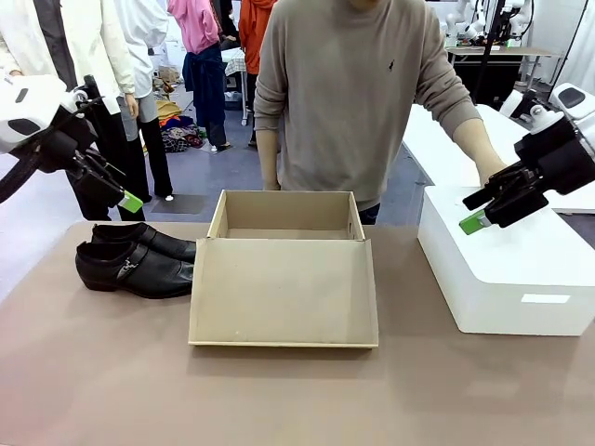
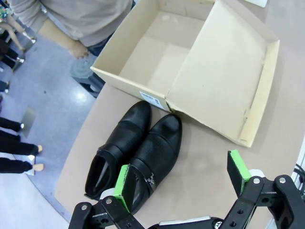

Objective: Pack the shoes into the box.
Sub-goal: Place one shoe of the Shoes into the Shoes Box.

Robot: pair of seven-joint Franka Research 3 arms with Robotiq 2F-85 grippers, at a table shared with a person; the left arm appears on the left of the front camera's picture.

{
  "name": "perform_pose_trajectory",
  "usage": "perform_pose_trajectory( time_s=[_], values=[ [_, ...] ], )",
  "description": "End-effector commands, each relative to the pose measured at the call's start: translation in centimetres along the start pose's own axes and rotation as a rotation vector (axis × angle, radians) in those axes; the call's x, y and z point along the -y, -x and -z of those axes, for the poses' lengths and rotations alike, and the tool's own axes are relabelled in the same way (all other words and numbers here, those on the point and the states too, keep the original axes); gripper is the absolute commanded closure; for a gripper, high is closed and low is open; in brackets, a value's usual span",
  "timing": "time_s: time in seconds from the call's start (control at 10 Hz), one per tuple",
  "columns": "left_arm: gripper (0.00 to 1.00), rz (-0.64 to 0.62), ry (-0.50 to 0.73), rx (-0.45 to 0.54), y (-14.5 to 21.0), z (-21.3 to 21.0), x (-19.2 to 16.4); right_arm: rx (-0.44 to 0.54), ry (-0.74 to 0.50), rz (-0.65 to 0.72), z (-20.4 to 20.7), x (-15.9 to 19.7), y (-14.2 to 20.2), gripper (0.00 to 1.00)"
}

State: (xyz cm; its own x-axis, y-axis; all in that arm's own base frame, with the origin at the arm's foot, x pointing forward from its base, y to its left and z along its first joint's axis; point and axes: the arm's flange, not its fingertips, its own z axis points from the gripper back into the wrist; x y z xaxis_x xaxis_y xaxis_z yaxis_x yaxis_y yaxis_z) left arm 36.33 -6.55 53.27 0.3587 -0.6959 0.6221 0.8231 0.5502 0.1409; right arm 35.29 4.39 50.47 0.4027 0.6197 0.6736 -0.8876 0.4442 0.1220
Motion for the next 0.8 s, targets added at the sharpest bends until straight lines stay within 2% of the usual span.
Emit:
perform_pose_trajectory(
  time_s=[0.0, 0.7],
  values=[
    [0.00, 0.008, 0.012, 0.006, 0.25, 0.08, -0.14, 0.030, -0.014, -0.022, 0.04, 0.41, -0.09, 0.00],
    [0.00, 0.008, 0.012, 0.006, 0.25, 0.08, -0.14, 0.030, -0.014, -0.022, 0.04, 0.41, -0.09, 0.00]
  ],
)
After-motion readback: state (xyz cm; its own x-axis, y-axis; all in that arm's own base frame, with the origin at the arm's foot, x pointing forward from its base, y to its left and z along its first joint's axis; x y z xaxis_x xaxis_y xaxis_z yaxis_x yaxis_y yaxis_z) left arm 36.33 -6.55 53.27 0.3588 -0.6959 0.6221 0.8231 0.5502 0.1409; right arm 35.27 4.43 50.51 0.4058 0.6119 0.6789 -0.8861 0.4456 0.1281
